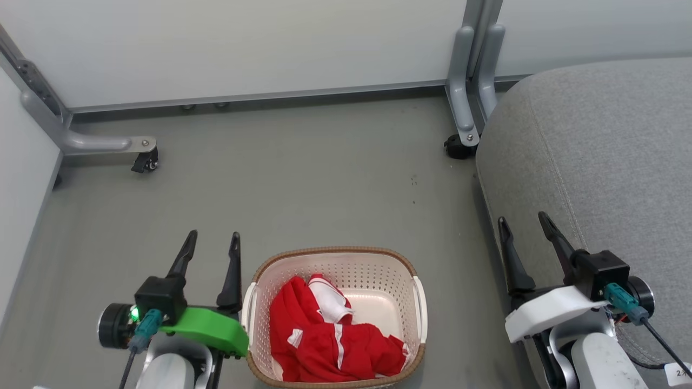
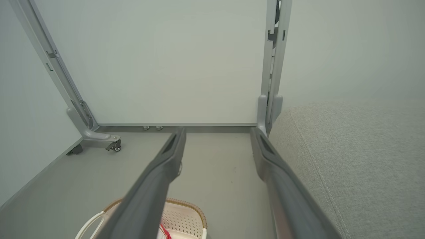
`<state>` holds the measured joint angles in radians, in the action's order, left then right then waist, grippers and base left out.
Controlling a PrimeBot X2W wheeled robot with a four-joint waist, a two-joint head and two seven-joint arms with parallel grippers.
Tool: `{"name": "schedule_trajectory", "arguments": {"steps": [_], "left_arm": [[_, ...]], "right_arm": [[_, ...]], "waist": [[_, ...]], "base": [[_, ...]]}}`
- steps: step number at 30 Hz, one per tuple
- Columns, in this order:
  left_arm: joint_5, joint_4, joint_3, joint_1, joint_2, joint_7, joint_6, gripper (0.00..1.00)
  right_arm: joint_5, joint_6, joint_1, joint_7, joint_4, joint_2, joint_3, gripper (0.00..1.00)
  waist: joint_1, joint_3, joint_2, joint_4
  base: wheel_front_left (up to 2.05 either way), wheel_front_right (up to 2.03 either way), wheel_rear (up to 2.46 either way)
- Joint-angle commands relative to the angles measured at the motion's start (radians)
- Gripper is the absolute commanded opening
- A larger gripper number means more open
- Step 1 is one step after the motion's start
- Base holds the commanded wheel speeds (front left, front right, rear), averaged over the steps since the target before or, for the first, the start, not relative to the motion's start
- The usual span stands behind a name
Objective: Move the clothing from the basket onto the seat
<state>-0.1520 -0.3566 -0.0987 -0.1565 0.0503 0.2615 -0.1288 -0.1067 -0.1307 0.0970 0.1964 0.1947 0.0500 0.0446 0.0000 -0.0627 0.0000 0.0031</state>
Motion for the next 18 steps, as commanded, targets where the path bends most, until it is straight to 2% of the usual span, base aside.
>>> {"name": "schedule_trajectory", "arguments": {"steps": [1, 10, 18], "left_arm": [[0.012, -0.003, -0.018, -0.029, 0.001, 0.005, 0.0, 1.0], [-0.017, -0.104, -0.198, -0.149, 0.001, 0.005, -0.001, 1.0], [-0.039, -0.312, -0.335, -0.273, 0.002, 0.005, -0.002, 1.0]], "right_arm": [[-0.004, 0.0, 0.02, 0.001, -0.01, 0.002, 0.001, 1.0], [-0.008, 0.0, 0.07, 0.001, -0.052, 0.002, 0.009, 1.0], [-0.033, 0.0, 0.13, 0.012, -0.083, 0.002, 0.023, 1.0]], "waist": [[0.0, -0.027, 0.0, -0.003], [0.0, -0.153, 0.0, -0.028], [0.0, -0.291, 0.0, -0.059]], "base": [[0.0, 0.0, 0.0], [0.0, 0.0, 0.0], [0.0, 0.0, 0.0]]}}
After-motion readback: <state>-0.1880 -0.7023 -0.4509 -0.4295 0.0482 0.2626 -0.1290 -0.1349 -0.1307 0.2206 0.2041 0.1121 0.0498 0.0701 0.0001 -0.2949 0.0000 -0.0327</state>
